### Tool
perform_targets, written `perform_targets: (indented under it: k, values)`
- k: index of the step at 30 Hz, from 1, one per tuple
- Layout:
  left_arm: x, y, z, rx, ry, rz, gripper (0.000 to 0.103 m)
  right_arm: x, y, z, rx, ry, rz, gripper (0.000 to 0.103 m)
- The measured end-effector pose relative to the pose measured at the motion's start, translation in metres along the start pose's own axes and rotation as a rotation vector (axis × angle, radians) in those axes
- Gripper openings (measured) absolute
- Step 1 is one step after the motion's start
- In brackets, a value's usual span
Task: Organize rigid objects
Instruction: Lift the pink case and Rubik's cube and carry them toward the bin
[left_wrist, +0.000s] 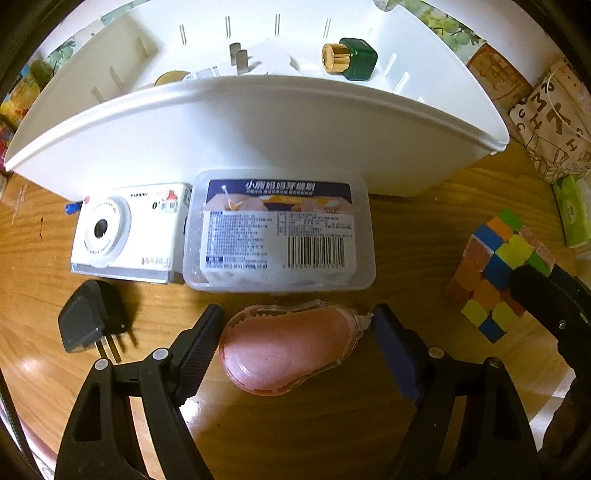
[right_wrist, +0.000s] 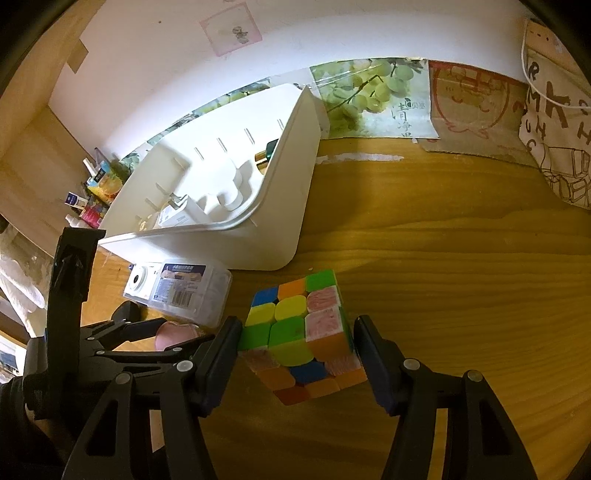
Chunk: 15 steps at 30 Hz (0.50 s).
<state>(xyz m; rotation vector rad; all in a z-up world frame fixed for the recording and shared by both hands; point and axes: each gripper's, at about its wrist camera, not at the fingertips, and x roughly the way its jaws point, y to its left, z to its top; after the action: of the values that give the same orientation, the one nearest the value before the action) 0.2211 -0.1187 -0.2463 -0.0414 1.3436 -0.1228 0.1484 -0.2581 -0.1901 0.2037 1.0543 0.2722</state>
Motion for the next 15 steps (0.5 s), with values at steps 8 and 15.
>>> perform_targets:
  k: [8, 15]
  values:
    - [-0.005, 0.018, -0.024, -0.032, 0.008, -0.029, 0.083, -0.007, 0.009, -0.004, -0.035, -0.001, 0.017, 0.062]
    - [-0.01, 0.03, -0.05, -0.048, 0.001, -0.03, 0.083, -0.012, 0.025, -0.008, -0.08, -0.007, 0.031, 0.062]
